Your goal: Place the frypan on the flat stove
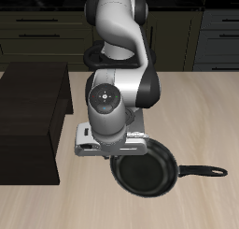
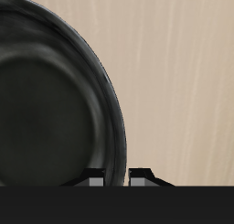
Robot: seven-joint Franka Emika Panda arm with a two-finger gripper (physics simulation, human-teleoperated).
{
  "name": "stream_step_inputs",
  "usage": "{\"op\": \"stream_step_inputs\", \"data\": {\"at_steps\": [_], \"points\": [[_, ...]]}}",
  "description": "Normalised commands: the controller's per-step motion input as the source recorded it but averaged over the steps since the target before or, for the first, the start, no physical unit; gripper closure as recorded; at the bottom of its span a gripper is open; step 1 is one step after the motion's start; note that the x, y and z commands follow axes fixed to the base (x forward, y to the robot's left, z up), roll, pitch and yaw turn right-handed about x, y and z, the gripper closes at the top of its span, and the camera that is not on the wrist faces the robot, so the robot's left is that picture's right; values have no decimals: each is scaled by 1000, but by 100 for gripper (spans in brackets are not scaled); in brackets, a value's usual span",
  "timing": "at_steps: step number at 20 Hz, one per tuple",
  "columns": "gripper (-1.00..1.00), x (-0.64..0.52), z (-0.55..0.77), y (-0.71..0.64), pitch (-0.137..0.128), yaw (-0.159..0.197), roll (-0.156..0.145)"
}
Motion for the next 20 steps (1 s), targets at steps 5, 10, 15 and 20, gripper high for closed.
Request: {"op": "stream_step_inputs", "data": {"at_steps": [5,10,15,20], "points": [[100,-132,253,81,-19,4,25],[100,-266,356,70,-36,-1,26],[100,-261,396,-17,-40,47,-3],[100,-241,335,-127,-23,-14,-34]]}}
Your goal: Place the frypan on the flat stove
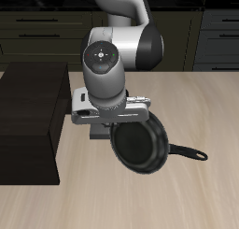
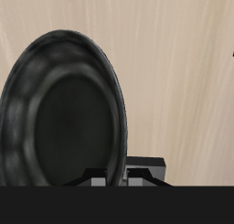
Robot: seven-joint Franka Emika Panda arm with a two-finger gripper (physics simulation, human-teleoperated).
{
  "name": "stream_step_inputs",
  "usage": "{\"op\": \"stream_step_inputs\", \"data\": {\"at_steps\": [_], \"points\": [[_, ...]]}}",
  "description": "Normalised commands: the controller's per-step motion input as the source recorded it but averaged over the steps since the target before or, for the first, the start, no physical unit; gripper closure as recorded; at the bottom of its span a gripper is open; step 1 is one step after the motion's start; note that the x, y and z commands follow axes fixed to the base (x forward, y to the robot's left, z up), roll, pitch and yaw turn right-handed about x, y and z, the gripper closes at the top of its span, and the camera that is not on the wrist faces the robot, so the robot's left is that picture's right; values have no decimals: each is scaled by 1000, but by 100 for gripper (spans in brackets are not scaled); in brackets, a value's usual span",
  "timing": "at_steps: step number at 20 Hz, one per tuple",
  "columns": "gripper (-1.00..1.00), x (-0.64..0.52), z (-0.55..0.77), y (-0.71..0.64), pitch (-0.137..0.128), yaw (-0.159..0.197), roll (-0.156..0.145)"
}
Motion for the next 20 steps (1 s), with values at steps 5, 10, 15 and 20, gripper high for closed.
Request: {"op": "stream_step_inputs", "data": {"at_steps": [5,10,15,20], "points": [[100,-199,174,-107,-9,2,-21],[100,-321,179,-45,-4,21,-10],[100,-305,257,-97,-40,40,-36],[100,-209,133,-155,-1,16,-29]]}}
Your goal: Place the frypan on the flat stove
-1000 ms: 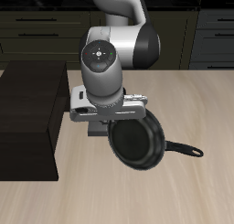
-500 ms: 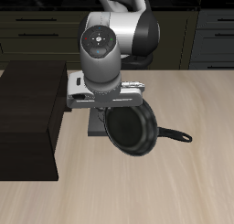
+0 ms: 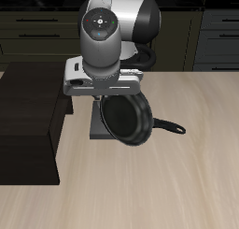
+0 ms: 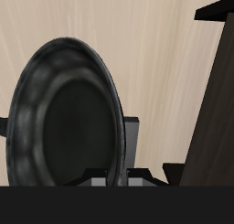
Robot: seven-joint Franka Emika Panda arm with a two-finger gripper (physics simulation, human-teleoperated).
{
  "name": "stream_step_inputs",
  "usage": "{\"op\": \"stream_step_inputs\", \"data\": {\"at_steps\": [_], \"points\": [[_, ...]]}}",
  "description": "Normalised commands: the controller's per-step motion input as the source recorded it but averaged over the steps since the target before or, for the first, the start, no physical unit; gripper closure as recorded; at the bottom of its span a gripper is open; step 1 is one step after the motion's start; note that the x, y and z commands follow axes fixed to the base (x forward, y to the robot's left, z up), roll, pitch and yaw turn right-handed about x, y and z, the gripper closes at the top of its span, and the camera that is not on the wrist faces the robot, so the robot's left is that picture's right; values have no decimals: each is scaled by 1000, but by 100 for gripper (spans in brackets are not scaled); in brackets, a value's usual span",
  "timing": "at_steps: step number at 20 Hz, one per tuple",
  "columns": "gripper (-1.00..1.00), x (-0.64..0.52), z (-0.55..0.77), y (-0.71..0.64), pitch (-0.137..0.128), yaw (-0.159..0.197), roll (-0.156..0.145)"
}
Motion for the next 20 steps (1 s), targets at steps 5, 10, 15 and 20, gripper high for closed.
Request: {"op": "stream_step_inputs", "data": {"at_steps": [5,10,15,20], "points": [[100,-251,126,-117,-3,18,-19],[100,-219,7,-135,8,3,-29],[100,-211,-28,-152,17,-12,-23],[100,-227,95,-14,-47,24,-36]]}}
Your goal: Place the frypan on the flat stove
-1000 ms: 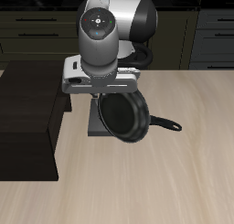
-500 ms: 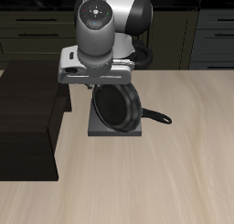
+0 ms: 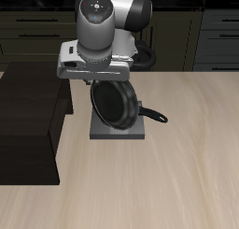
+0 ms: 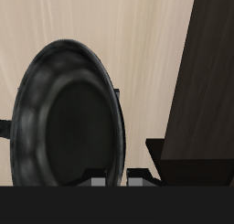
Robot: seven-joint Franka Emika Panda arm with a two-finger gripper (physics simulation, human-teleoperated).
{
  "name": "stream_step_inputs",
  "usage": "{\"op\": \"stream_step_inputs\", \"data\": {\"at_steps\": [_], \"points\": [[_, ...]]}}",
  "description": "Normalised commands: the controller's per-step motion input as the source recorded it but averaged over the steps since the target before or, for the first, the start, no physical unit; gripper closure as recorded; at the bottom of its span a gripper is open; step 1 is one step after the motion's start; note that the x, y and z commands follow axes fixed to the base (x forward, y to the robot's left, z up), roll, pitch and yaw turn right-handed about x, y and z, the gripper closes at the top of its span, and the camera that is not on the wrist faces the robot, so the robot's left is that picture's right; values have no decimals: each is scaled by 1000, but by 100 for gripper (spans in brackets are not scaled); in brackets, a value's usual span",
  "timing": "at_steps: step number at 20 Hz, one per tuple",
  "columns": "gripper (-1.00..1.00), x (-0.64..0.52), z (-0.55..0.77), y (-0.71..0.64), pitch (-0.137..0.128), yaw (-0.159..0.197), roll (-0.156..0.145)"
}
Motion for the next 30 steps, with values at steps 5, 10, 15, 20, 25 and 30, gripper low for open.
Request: {"op": "stream_step_inputs", "data": {"at_steps": [5,10,15,20,25,30], "points": [[100,-160,6,82,3,15,-5],[100,-229,10,255,-40,53,23],[100,-229,-78,178,-20,55,-47],[100,-181,-6,69,-38,9,-3],[100,-59,15,45,-54,34,-23],[100,55,47,132,-14,1,1]]}}
